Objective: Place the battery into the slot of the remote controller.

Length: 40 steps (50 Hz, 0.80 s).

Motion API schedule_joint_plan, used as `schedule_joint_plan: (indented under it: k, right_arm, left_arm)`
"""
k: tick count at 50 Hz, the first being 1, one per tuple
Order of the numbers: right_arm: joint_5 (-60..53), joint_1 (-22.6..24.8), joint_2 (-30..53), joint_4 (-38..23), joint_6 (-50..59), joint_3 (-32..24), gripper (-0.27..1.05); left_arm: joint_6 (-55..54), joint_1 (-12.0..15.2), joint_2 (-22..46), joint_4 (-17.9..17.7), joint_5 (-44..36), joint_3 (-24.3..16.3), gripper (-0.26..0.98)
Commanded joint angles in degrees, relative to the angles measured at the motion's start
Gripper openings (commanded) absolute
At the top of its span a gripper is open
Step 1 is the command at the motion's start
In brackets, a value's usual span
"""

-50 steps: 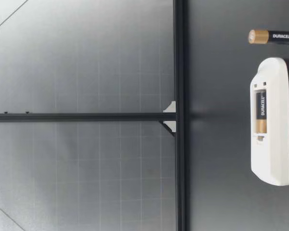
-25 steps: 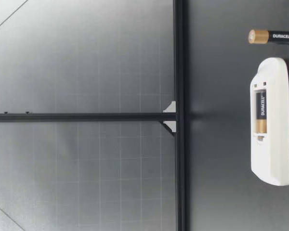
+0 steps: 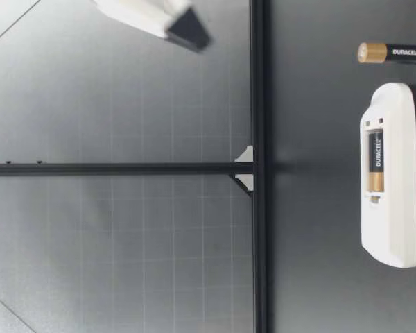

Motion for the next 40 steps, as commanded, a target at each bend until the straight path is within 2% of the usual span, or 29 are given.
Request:
schedule_joint_plan:
  k: [1, 10, 22, 26, 30, 40]
  right_arm:
    - [1.6, -0.3, 1.8, -0.4, -0.1, -2.9, -0.15]
    - [4.5, -0.3, 6.3, -0.4, -0.2, -5.2, -0.02]
    - [6.4, -0.3, 10.9, -0.4, -0.3, -6.8, 0.32]
    - [6.4, -0.3, 11.9, -0.4, -0.4, -6.8, 0.4]
    - [6.3, -0.3, 12.6, -0.4, -0.4, -6.8, 0.43]
    - [6.2, -0.3, 14.7, -0.4, -1.3, -6.6, 0.44]
  left_arm:
    - [-0.1, 0.2, 0.4, 0.0, -0.5, -1.1, -0.19]
    - [-0.1, 0.2, 0.9, -0.1, -0.5, -1.1, -0.19]
    - [-0.1, 0.2, 0.9, 0.0, -0.5, -1.1, -0.19]
    - [-0.1, 0.2, 0.9, 0.0, -0.5, -1.1, -0.19]
    - [-0.2, 0.2, 0.9, 0.0, -0.5, -1.1, -0.19]
    - [-0.1, 0.2, 1.0, 0.0, -0.5, -1.0, -0.19]
